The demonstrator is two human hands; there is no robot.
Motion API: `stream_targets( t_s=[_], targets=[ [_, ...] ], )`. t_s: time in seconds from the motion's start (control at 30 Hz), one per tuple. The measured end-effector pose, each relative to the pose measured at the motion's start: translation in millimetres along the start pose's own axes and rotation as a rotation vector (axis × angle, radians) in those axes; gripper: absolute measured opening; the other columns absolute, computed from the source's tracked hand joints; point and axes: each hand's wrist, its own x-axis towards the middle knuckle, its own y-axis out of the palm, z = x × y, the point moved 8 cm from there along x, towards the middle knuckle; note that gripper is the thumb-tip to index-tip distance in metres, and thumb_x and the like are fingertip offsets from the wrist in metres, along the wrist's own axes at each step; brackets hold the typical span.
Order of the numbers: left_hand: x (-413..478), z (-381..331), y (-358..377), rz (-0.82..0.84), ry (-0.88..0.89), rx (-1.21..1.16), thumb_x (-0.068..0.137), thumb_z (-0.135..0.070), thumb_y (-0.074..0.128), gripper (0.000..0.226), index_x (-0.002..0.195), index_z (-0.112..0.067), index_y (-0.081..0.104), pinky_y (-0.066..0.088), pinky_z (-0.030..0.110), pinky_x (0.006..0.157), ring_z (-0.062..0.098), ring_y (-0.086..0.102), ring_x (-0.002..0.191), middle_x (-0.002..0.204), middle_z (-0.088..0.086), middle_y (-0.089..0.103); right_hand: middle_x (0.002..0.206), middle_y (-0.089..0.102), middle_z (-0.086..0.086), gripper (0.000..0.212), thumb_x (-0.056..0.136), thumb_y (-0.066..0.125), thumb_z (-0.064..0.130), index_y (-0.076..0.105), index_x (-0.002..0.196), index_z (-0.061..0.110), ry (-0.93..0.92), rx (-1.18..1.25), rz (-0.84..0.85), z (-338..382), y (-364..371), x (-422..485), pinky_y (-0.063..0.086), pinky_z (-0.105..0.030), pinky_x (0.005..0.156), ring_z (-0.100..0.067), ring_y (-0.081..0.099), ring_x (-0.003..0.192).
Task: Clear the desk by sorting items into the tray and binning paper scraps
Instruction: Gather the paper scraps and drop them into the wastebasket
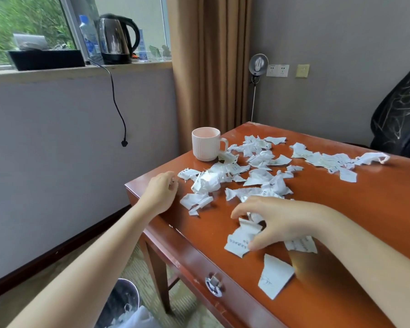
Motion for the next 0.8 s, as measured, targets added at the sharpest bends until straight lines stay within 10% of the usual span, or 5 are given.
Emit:
stream_targets(
  t_s=[0.2, 0.57, 0.8],
  targets=[
    [-13.1, -8.6, 0.2, -0.024, 0.132, -0.112, 0.091, 0.002, 0.040, 0.031, 0.102, -0.008, 0.068, 0.045, 0.029, 0.092, 0.025, 0.059, 0.107, 0.112, 0.006, 0.067, 0.146, 0.038, 0.017, 0.042, 0.090, 0.056, 0.039, 0.045, 0.130, 0.048, 0.005, 0.082, -0.047, -4.5, -11.7, -16.0, 0.046, -0.030, 0.102, -0.008, 0.042, 0.131],
    [-21.8, -31.8, 20.9, 0.211, 0.065, -0.101, 0.079, -0.028, 0.070, 0.057, 0.130, -0.016, 0.046, 0.039, 0.023, 0.078, 0.016, 0.050, 0.097, 0.117, 0.004, 0.055, 0.147, 0.032, 0.012, 0.064, 0.082, 0.068, 0.040, 0.037, 0.138, 0.039, -0.009, -0.004, -0.128, -3.2, 2.1, -2.5, 0.040, -0.028, 0.101, -0.011, 0.039, 0.131],
    [-15.6, -37.5, 20.8, 0.280, 0.081, -0.079, 0.079, -0.025, 0.071, 0.027, 0.102, -0.017, 0.059, 0.038, 0.024, 0.071, 0.019, 0.051, 0.091, 0.101, 0.000, 0.055, 0.109, 0.050, 0.009, 0.043, 0.084, 0.068, 0.031, 0.048, 0.122, 0.036, -0.024, 0.051, -0.048, -0.6, 7.4, 1.6, 0.049, -0.025, 0.084, -0.013, 0.054, 0.099]
  ],
)
